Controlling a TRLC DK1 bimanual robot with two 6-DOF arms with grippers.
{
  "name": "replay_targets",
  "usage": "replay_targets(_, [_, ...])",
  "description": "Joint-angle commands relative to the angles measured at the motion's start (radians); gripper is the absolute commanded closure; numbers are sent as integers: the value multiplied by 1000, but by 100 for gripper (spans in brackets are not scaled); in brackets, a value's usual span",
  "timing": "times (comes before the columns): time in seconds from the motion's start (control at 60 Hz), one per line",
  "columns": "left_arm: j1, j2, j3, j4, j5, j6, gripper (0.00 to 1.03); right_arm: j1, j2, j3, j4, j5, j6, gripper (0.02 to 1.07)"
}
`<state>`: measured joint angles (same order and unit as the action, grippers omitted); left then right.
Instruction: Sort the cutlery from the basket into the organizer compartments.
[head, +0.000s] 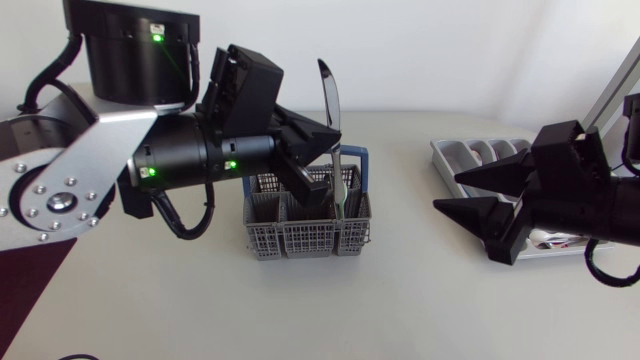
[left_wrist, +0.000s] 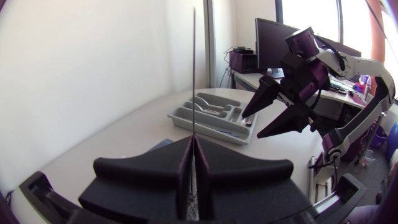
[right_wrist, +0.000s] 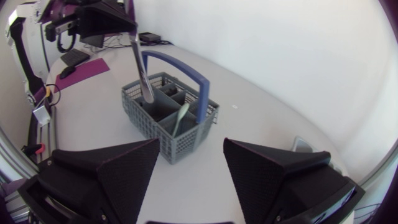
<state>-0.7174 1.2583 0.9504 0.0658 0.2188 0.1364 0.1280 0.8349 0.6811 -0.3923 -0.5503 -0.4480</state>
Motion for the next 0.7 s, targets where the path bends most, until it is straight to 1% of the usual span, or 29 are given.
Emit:
replay_targets(0.0, [29, -10, 50, -27, 83, -40, 100, 47, -17, 17, -22, -31, 25, 33])
replay_targets(0.083, [45, -7, 50, -58, 152, -40, 100, 99, -25, 9, -22, -39, 26, 33])
replay_targets(0.133, [45, -5, 48, -78, 200, -35, 100, 142, -25, 1, -20, -39, 28, 33])
replay_targets(0.167, [47, -4, 47, -83, 215, -34, 100, 160, -22, -3, -19, -40, 28, 33])
replay_targets(0.217, [47, 1, 45, -93, 263, -34, 100, 190, -20, -12, -11, -43, 28, 33])
replay_targets(0.4, [44, 24, 36, -124, 393, -24, 100, 294, -8, -41, 1, -48, 28, 33])
replay_targets(0.483, [42, 35, 33, -132, 430, -20, 100, 317, 9, -48, 7, -53, 31, 33])
replay_targets(0.6, [38, 43, 34, -146, 484, -20, 100, 328, 30, -49, 15, -83, 37, 34])
replay_targets(0.683, [32, 44, 31, -155, 499, -14, 100, 341, 41, -45, 21, -91, 45, 34])
